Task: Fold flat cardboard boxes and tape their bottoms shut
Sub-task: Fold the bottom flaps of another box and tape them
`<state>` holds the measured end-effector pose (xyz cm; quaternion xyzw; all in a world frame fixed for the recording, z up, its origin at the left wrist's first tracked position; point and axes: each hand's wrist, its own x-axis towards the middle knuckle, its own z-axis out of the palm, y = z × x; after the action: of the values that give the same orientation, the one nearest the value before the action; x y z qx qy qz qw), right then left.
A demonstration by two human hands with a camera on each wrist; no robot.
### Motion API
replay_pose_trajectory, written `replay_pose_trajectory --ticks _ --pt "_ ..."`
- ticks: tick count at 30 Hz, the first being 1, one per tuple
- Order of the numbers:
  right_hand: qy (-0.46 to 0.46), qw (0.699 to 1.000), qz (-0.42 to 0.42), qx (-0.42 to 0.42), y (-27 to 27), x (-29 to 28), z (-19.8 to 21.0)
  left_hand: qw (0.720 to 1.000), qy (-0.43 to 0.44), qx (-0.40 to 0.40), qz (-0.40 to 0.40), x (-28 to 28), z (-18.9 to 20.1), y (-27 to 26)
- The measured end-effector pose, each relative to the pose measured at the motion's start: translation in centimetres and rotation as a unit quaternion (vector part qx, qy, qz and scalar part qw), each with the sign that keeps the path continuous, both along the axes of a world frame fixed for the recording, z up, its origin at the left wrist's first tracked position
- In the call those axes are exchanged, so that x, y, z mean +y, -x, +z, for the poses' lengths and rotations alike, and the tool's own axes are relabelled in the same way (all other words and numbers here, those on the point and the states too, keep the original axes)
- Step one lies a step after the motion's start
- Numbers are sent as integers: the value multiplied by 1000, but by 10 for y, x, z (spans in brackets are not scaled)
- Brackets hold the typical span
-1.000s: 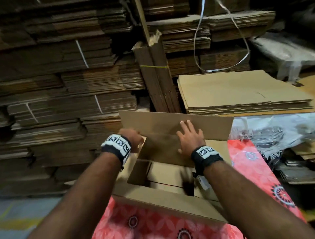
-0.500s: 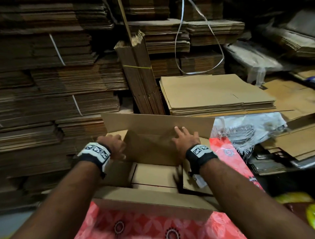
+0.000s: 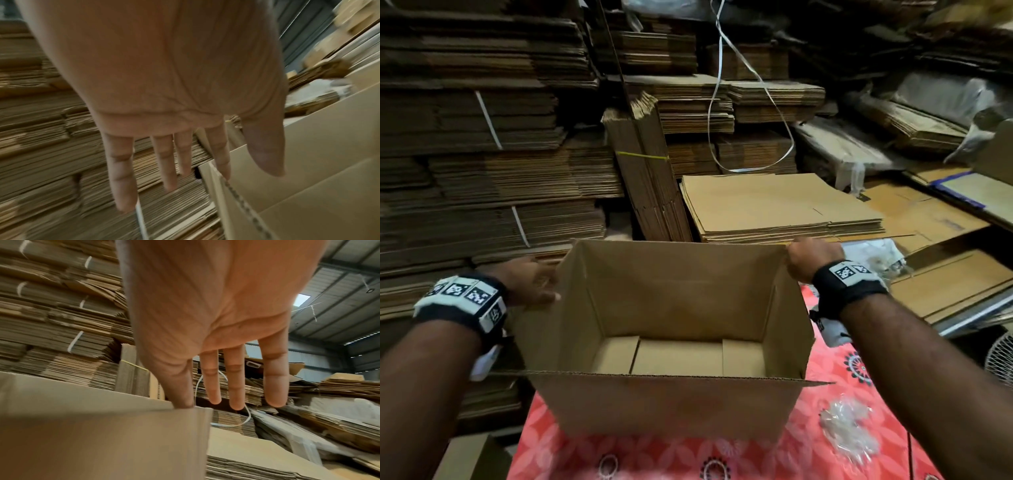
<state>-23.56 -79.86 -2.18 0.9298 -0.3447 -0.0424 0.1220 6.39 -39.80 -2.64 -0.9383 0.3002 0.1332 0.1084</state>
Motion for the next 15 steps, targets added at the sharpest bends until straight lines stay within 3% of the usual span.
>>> replay_pose_trajectory --ticks 7,11,15 --pt "-70 991 95 60 4 67 -2 992 36 12 -120 -7 6 57" --pt "-213 954 204 55 5 129 -6 982 39 78 -169 -10 4 95" --pt "-290 921 233 114 8 170 -33 963 -9 168 -210 -16 -18 131"
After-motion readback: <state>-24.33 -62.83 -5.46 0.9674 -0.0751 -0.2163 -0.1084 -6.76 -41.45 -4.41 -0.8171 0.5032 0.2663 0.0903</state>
